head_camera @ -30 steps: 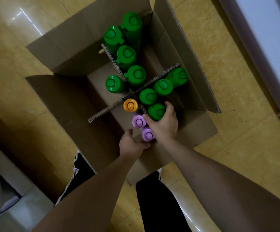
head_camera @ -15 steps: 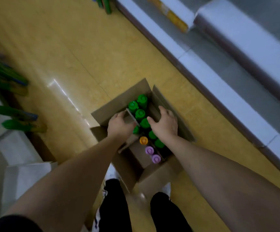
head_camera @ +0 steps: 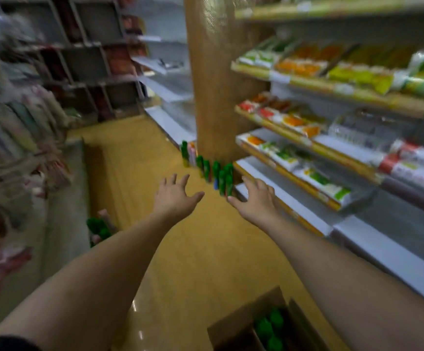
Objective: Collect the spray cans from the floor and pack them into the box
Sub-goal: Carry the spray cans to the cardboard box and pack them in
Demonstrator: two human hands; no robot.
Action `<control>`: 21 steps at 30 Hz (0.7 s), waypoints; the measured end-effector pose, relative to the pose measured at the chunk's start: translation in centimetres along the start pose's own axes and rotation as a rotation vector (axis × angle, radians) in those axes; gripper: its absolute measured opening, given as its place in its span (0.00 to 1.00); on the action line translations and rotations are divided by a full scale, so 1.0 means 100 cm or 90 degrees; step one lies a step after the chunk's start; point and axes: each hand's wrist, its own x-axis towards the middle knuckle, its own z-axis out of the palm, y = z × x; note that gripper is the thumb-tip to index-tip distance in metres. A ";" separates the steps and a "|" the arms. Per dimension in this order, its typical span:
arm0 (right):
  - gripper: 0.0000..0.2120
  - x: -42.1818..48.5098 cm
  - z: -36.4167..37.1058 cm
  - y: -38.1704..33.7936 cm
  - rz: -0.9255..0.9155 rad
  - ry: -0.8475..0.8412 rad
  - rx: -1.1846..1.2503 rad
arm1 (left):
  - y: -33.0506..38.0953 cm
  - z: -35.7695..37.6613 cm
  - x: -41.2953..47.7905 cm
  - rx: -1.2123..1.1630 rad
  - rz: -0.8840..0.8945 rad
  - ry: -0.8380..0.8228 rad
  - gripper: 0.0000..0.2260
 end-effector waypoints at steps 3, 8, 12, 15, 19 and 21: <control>0.37 0.034 -0.010 -0.070 -0.075 0.018 0.002 | -0.025 -0.055 0.028 0.010 -0.016 0.053 0.34; 0.39 0.062 0.005 -0.144 -0.128 -0.017 0.010 | -0.072 -0.106 0.039 0.062 -0.074 0.060 0.34; 0.38 0.089 0.015 -0.180 -0.130 -0.035 0.005 | -0.102 -0.129 0.065 0.070 -0.113 0.078 0.35; 0.38 0.121 0.018 -0.203 -0.142 -0.035 0.021 | -0.110 -0.136 0.097 0.077 -0.102 0.088 0.35; 0.37 0.174 0.015 -0.229 -0.174 -0.010 0.012 | -0.113 -0.138 0.155 0.058 -0.091 0.118 0.35; 0.36 0.203 0.008 -0.239 -0.186 0.001 0.004 | -0.112 -0.142 0.188 0.050 -0.083 0.119 0.35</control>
